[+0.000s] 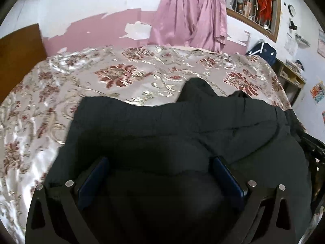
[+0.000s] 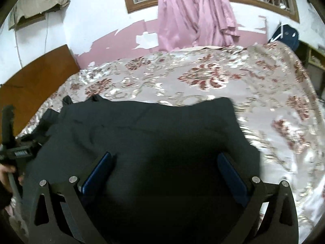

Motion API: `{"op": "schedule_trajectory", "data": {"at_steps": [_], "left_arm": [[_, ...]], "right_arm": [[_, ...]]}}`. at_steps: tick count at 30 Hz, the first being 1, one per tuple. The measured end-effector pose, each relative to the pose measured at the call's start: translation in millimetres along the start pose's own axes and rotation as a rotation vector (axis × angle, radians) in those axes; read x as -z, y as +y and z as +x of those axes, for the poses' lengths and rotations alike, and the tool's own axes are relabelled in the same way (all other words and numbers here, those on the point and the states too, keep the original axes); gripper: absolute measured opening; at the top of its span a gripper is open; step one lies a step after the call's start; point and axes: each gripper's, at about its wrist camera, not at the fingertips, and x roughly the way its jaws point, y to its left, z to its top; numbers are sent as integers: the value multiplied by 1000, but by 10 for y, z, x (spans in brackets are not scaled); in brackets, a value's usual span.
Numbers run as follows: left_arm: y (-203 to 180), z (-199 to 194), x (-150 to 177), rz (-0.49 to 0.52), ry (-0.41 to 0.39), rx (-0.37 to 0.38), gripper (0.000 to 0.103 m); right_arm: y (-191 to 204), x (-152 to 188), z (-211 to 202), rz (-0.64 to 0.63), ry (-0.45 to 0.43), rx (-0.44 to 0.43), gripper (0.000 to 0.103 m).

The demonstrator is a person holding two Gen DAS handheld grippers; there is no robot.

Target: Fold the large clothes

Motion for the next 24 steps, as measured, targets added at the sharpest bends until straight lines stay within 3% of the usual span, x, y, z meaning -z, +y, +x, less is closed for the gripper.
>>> {"op": "schedule_trajectory", "data": {"at_steps": [7,14,18,24], "left_arm": [[363,-358,67,-31,-70,-41,103],[897,-474,230,-110,-36,-62,103],[1133,-382,317,-164,20,-18,103],[1268,-246,468,-238,75,84,103]], "right_arm": [[-470,78,-275,94,-13,55,102],[-894,288,-267,266,-8,60,102],[-1029,393,-163,337,8,36,102],[-1116,528,-28,342,62,-13,102]]}}
